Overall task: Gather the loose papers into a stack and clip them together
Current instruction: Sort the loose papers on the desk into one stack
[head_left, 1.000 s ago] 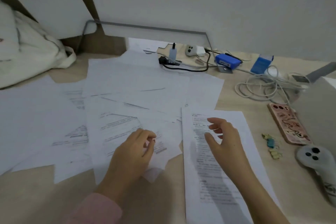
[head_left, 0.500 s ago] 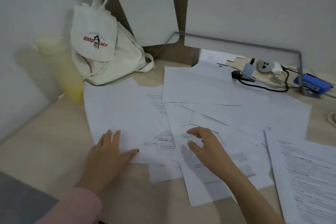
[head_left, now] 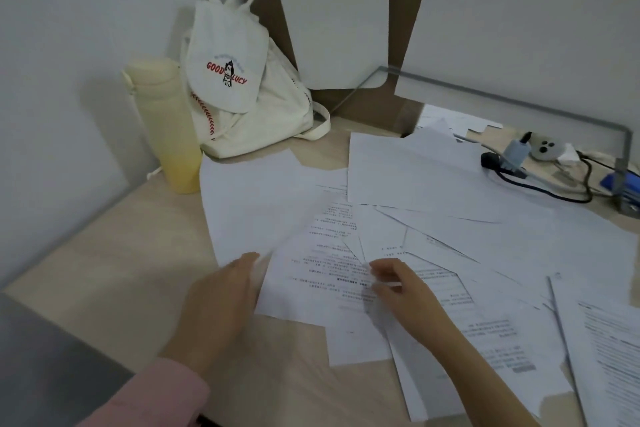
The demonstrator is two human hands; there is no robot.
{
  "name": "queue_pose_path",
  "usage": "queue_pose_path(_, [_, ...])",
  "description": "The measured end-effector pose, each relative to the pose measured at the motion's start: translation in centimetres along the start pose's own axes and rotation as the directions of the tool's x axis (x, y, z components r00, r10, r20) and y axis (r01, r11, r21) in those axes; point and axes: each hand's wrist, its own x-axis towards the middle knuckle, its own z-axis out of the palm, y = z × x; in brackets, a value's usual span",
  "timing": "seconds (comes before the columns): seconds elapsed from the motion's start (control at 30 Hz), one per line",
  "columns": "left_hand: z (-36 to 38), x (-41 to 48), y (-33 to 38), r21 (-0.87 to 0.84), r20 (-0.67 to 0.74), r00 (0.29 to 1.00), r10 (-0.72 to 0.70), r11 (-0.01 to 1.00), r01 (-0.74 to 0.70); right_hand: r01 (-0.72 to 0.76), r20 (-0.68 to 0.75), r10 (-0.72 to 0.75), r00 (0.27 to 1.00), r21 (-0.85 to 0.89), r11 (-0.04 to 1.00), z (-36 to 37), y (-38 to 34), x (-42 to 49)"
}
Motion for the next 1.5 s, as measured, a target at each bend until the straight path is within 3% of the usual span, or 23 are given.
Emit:
queue_pose_path(0.07, [-1.1,-0.4,0.0,-0.294,-0.072,0.989,-0.126,0.951,0.100,-0.023,0.004,0.022,1.000,0.069,0.997,-0.2,0.1,-0.2])
queue_pose_path(0.1, [-1.9,-0.6,0.3,-0.459,-0.084,0.980,-0.180,0.880,0.122,-0.032,0.013,0.031,0.999,0.102,0.994,-0.4,0.0,-0.3])
queue_pose_path(0.2, [-4.9,-0.7,1.7,-0.866,0.004,0.983,-0.181,0.492,0.094,-0.051,0.056,0.040,0.998,0.205,0.977,-0.9,-1.1,-0.6])
queue_pose_path(0.27, [-6.5,-0.8,1.8,-0.957,0.089,0.986,-0.143,0.261,0.124,-0.051,0.088,0.029,0.996,0.266,0.963,-1.3,-2.1,-0.9])
queue_pose_path(0.37, [-8.6,-0.6,1.7,-0.984,0.170,0.985,-0.001,0.057,0.170,-0.016,0.098,-0.016,0.995,0.310,0.951,-1.8,-3.4,-1.2])
queue_pose_path(0.43, [-9.5,-0.3,1.9,-0.980,0.194,0.980,0.054,0.067,0.190,0.015,0.091,-0.049,0.995,0.344,0.939,-2.3,-4.4,-1.6])
queue_pose_path(0.6, [-12.4,0.9,4.0,-0.931,0.306,0.899,0.314,0.295,0.214,0.157,0.037,-0.178,0.983,0.327,0.932,-4.9,-7.3,-2.0])
queue_pose_path(0.8, [-15.3,3.1,6.5,-0.916,0.330,0.834,0.443,0.364,0.169,0.235,0.058,-0.280,0.958,0.401,0.885,-7.9,-8.0,-0.2])
queue_pose_path(0.87, [-15.6,4.0,6.6,-0.938,0.294,0.841,0.455,0.306,0.162,0.205,0.127,-0.297,0.947,0.473,0.857,-8.6,-7.4,0.0])
queue_pose_path(0.97, [-14.7,4.8,6.5,-0.973,0.226,0.885,0.407,0.132,0.187,0.105,0.185,-0.274,0.944,0.619,0.778,-9.2,-6.5,-0.2])
queue_pose_path(1.03, [-13.0,5.2,5.9,-0.979,0.192,0.932,0.308,-0.005,0.204,0.034,0.151,-0.176,0.973,0.660,0.750,-9.2,-5.9,-0.1])
queue_pose_path(1.1, [-10.9,5.5,5.3,-0.956,0.234,0.941,0.244,-0.117,0.268,0.015,0.050,-0.057,0.997,0.614,0.789,-8.9,-4.9,0.5])
queue_pose_path(1.13, [-9.8,5.5,5.2,-0.949,0.270,0.936,0.227,-0.099,0.298,0.006,-0.010,-0.001,1.000,0.583,0.812,-8.7,-4.4,0.9])
queue_pose_path(1.23, [-6.5,4.8,5.4,-0.923,0.381,0.900,0.211,0.140,0.358,-0.030,-0.129,0.117,0.985,0.536,0.844,-7.5,-2.7,2.5])
queue_pose_path(1.33, [-3.1,4.6,5.6,-0.874,0.444,0.896,0.002,0.223,0.433,-0.047,-0.108,0.106,0.989,0.450,0.892,-7.0,-1.0,4.1])
queue_pose_path(1.4, [-1.3,5.1,5.0,-0.871,0.406,0.900,-0.160,0.230,0.434,-0.036,-0.129,0.080,0.988,0.312,0.950,-7.4,0.0,5.0])
queue_pose_path(1.5, [0.4,5.8,3.9,-0.808,0.287,0.913,-0.291,0.438,0.394,-0.016,-0.203,-0.002,0.979,-0.086,0.996,-8.7,2.1,6.4])
